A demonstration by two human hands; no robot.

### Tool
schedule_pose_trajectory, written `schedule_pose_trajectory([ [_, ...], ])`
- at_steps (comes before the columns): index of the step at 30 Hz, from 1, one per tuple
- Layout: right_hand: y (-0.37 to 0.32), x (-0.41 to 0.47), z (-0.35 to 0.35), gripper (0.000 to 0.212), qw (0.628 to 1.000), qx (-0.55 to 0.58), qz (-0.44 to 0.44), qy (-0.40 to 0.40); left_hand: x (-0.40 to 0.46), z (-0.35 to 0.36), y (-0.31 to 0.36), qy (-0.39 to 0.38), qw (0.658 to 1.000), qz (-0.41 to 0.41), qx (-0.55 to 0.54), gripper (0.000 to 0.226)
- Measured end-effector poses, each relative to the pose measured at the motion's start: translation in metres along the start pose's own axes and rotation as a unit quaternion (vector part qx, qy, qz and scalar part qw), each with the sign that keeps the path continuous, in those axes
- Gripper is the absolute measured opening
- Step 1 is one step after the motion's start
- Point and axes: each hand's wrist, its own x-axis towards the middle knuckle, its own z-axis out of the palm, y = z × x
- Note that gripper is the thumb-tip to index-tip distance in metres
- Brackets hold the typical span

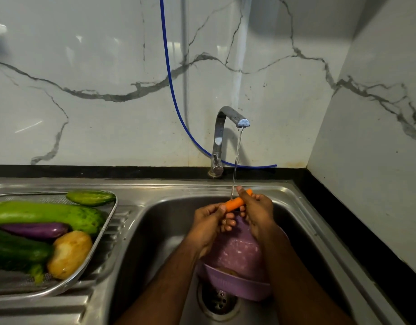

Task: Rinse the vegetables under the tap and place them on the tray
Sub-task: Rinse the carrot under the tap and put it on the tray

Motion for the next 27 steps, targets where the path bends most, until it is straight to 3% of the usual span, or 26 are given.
schedule_pose_trajectory([
  [4,-0.001,-0.004,0.004,0.02,0.986,0.043,0.035,-0.156,0.003,0.001,-0.001,0.014,1.0,0.0,-0.003,0.035],
  [7,-0.001,-0.01,0.006,0.032,0.97,0.066,0.062,-0.227,0.005,0.0,-0.004,0.016,1.0,0.007,-0.016,0.03],
  [10,-0.003,-0.015,0.006,0.032,0.969,0.073,0.054,-0.23,0.007,-0.002,-0.006,0.012,1.0,0.015,-0.01,0.023],
  [13,-0.001,-0.014,0.014,0.015,0.985,0.01,0.039,-0.167,0.006,-0.002,-0.007,0.013,0.998,0.033,0.046,0.018],
  [20,-0.005,-0.016,0.019,0.046,0.99,-0.011,0.086,-0.108,0.006,-0.01,-0.01,0.037,0.98,0.057,0.189,0.005],
  [22,-0.006,-0.017,0.018,0.051,0.989,-0.032,0.085,-0.114,0.008,-0.01,-0.012,0.049,0.969,0.072,0.23,0.013],
  [24,-0.006,-0.017,0.018,0.048,0.988,-0.034,0.067,-0.135,0.008,-0.009,-0.011,0.054,0.973,0.065,0.216,0.013],
  [27,-0.005,-0.018,0.017,0.029,0.98,0.01,0.04,-0.196,0.003,-0.006,-0.007,0.035,0.993,0.008,0.112,0.025],
])
